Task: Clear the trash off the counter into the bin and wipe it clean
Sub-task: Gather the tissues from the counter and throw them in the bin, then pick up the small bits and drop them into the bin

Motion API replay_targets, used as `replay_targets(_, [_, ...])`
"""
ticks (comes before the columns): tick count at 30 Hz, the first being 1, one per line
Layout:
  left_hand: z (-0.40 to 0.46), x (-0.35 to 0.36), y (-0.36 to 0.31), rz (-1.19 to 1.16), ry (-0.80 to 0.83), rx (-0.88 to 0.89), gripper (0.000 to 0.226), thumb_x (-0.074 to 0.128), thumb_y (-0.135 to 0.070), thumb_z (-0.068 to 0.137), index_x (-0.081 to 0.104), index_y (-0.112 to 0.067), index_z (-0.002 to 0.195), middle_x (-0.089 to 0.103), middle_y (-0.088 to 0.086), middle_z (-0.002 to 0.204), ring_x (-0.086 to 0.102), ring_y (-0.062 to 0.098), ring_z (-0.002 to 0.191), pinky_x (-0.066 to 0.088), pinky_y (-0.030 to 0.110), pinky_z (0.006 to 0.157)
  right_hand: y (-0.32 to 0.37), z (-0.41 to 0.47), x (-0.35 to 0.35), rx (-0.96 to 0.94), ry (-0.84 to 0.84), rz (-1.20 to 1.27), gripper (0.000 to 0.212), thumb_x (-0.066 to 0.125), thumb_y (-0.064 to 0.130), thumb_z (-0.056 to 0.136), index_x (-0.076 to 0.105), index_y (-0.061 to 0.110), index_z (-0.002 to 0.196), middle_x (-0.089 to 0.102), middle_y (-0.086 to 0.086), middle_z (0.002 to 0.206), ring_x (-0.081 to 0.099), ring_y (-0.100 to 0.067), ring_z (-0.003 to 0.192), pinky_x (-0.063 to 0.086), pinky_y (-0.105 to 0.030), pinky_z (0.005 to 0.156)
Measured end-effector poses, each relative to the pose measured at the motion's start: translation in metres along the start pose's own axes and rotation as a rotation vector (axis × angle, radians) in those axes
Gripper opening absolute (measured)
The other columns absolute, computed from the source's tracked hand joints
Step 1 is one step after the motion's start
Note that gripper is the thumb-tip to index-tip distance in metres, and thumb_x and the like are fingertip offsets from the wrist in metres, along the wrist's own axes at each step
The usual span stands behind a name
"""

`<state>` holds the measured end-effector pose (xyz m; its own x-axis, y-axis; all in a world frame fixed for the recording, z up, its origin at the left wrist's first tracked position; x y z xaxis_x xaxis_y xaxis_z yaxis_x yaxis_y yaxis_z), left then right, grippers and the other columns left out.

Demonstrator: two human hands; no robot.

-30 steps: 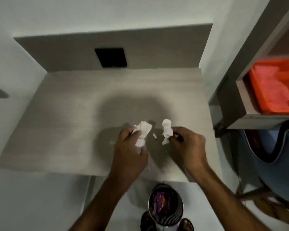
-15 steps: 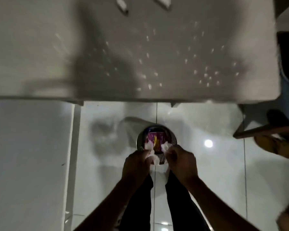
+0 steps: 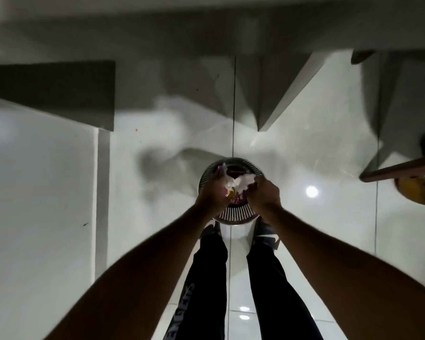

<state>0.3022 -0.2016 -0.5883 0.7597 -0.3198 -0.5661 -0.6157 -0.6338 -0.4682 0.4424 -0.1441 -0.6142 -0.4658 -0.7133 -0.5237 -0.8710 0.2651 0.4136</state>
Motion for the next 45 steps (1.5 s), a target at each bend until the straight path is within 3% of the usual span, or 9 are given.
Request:
replay_targets(6, [-0.076,-0.082,-0.052,0.036,-0.248,0.176,0.052,0.052,-0.006,0.098,0.044,-0.003,0.149,0.057,0.019,0.146,0.056,0.031,0.134,0.045,0.041,0.116,0.066,-0.088,-0.052,-0.307,-0.108,0.116,0.043,0.051,0.005,0.088,0.056,0.017,0.13,0.071,-0.008,0.115,0.069,-0.027,0.101,0.055,-0.028,0.081])
replay_targets(11, [-0.179,-0.168,-0.132,0.068,-0.375,0.343,0.04,0.053,-0.011,0.099,0.059,-0.001,0.137,0.069,0.018,0.13,0.067,0.03,0.118,0.053,0.035,0.106,0.138,-0.197,-0.127,-0.533,-0.194,0.168,0.044,0.045,0.012,0.094,0.053,0.019,0.136,0.068,-0.002,0.123,0.066,-0.018,0.109,0.054,-0.032,0.094])
replay_targets(19, [-0.279,-0.381,-0.235,0.164,-0.94,0.601,0.022,0.062,-0.003,0.093,0.071,0.002,0.112,0.073,0.018,0.102,0.067,0.031,0.094,0.053,0.033,0.085,0.274,-0.341,-0.29,-0.856,-0.794,0.198,0.021,0.068,0.018,0.086,0.073,0.011,0.105,0.076,0.002,0.099,0.067,-0.003,0.085,0.039,0.004,0.085])
replay_targets(22, [-0.247,-0.43,-0.265,0.283,-0.914,0.59,0.019,0.066,0.0,0.087,0.072,0.004,0.105,0.072,0.022,0.097,0.068,0.037,0.09,0.055,0.039,0.084,0.336,-0.33,-0.333,-0.844,-0.871,0.048,0.022,0.068,0.016,0.088,0.072,0.009,0.108,0.077,-0.009,0.1,0.071,-0.022,0.086,0.052,-0.024,0.082])
replay_targets(28, [-0.169,-0.423,-0.274,0.652,-0.462,0.608,0.032,0.05,-0.011,0.094,0.064,-0.008,0.122,0.059,0.018,0.122,0.054,0.036,0.11,0.045,0.044,0.097,0.383,-0.243,-0.344,-0.416,-0.485,-0.448,0.021,0.065,0.024,0.082,0.073,0.011,0.096,0.072,-0.013,0.1,0.07,-0.03,0.092,0.059,-0.034,0.08])
replay_targets(33, [-0.149,-0.408,-0.269,0.721,-0.359,0.616,0.032,0.045,0.001,0.091,0.07,-0.008,0.108,0.061,0.017,0.116,0.056,0.036,0.109,0.049,0.041,0.091,0.382,-0.222,-0.334,-0.471,-0.452,-0.434,0.02,0.06,0.012,0.085,0.075,0.016,0.097,0.072,-0.011,0.097,0.07,-0.029,0.088,0.06,-0.039,0.081])
replay_targets(37, [-0.155,-0.414,-0.269,0.596,-0.439,0.51,0.026,0.046,-0.005,0.093,0.07,-0.008,0.105,0.063,0.017,0.113,0.058,0.035,0.108,0.047,0.043,0.091,0.384,-0.229,-0.333,-0.499,-0.503,-0.4,0.016,0.06,0.013,0.084,0.074,0.012,0.092,0.072,-0.012,0.094,0.069,-0.031,0.084,0.06,-0.036,0.076])
replay_targets(40, [-0.192,-0.412,-0.268,0.339,-0.695,0.541,0.018,0.057,-0.004,0.09,0.073,-0.006,0.098,0.069,0.016,0.101,0.065,0.035,0.095,0.053,0.041,0.084,0.37,-0.256,-0.325,-0.611,-0.625,-0.271,0.016,0.058,0.018,0.089,0.07,0.007,0.089,0.067,-0.013,0.092,0.064,-0.03,0.084,0.053,-0.037,0.073])
replay_targets(45, [-0.258,-0.338,-0.219,-0.059,-0.929,0.588,0.029,0.052,-0.02,0.097,0.075,-0.007,0.108,0.073,0.008,0.102,0.068,0.017,0.092,0.055,0.025,0.083,0.299,-0.303,-0.26,-0.783,-0.653,0.147,0.004,0.064,0.018,0.091,0.066,0.021,0.09,0.061,0.008,0.089,0.058,-0.008,0.081,0.043,-0.011,0.07])
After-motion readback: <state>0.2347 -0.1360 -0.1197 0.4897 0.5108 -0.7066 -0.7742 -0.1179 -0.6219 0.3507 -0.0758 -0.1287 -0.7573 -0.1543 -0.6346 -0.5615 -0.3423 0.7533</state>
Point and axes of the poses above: each hand's wrist, its own z-axis towards the middle knuckle, its own x-axis out of the palm, y = z × x, the point moved 8 cm from there along z, towards the middle knuckle
